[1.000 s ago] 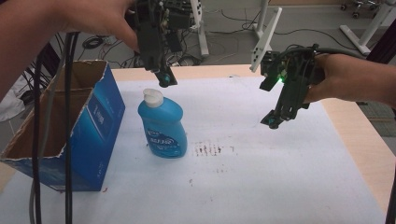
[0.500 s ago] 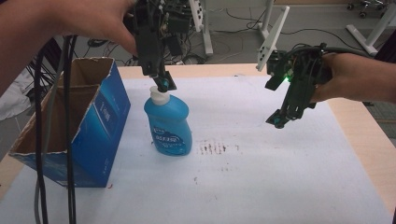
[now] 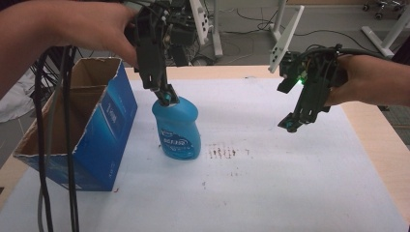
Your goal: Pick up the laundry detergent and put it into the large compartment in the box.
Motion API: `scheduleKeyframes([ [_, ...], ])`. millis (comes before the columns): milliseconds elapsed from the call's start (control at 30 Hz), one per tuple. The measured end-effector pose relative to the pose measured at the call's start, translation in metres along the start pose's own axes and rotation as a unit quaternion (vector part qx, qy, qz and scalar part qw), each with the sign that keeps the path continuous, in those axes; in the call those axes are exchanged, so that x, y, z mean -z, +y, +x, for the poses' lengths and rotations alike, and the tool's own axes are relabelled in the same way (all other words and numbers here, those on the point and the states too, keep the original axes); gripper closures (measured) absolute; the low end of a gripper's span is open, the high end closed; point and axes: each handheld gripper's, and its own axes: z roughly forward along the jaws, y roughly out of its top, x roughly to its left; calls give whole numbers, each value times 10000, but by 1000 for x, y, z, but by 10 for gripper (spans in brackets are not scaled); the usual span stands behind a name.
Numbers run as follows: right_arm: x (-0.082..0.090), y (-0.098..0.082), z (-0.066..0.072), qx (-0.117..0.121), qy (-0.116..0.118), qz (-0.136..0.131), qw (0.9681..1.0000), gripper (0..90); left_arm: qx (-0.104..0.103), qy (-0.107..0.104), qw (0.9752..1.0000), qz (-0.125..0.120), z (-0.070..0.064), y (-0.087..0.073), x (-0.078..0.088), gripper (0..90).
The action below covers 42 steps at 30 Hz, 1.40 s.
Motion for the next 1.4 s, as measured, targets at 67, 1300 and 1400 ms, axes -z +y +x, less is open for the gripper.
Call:
scheduleKeyframes([
  [67,0,0,0,10,-9,-11,10000,11,-1,-11,10000,2,-1,-2,-2,17],
  [1300,-2,0,1,12,0,-44,10000,11,107,-148,9997,143,-10,-16,-47,17],
  [1400,-2,0,1,10,0,-47,10000,11,100,-130,9997,165,-10,-17,-49,17],
])
